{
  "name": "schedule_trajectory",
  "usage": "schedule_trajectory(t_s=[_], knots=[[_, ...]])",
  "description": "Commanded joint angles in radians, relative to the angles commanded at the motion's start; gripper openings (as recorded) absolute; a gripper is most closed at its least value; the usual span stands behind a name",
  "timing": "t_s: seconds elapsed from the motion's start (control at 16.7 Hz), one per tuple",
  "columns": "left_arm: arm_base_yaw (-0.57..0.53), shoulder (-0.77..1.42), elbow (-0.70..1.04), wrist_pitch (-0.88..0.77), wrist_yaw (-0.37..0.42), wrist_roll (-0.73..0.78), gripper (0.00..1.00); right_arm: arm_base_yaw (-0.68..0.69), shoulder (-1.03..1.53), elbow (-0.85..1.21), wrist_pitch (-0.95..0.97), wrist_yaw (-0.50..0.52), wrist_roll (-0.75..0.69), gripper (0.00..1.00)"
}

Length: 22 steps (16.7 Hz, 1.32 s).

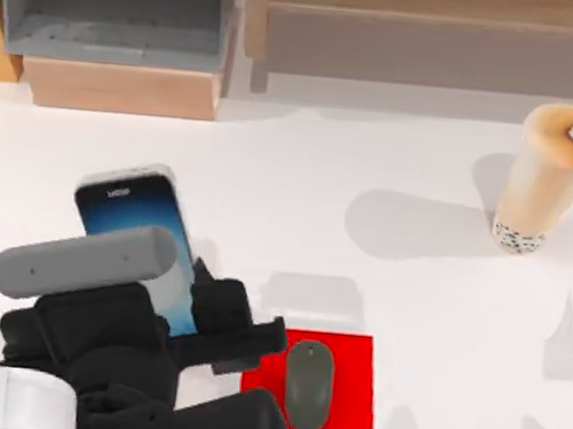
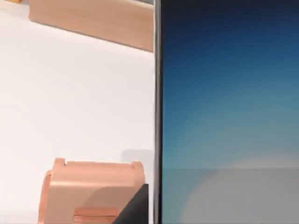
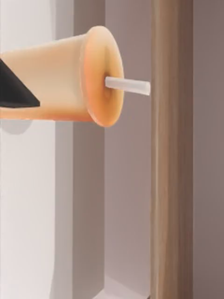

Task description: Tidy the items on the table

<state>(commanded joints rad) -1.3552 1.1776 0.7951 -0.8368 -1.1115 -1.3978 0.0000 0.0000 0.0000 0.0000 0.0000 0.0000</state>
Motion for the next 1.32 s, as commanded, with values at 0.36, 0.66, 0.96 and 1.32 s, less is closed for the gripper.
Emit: schedule_trajectory(t_s=[0.36, 0.66, 0.96, 1.32], knots=[[0.141, 0.033, -0.116, 0.033, 0.018, 0.111, 0.00, 0.000, 0.000, 0.000, 0.000, 0.000, 0.000, 1.00], [0.141, 0.033, -0.116, 0.033, 0.018, 0.111, 0.08, 0.000, 0.000, 0.000, 0.000, 0.000, 0.000, 1.00], [0.141, 0.033, -0.116, 0.033, 0.018, 0.111, 0.45, 0.000, 0.000, 0.000, 0.000, 0.000, 0.000, 1.00], [0.141, 0.033, -0.116, 0.033, 0.018, 0.111, 0.90, 0.000, 0.000, 0.000, 0.000, 0.000, 0.000, 1.00]])
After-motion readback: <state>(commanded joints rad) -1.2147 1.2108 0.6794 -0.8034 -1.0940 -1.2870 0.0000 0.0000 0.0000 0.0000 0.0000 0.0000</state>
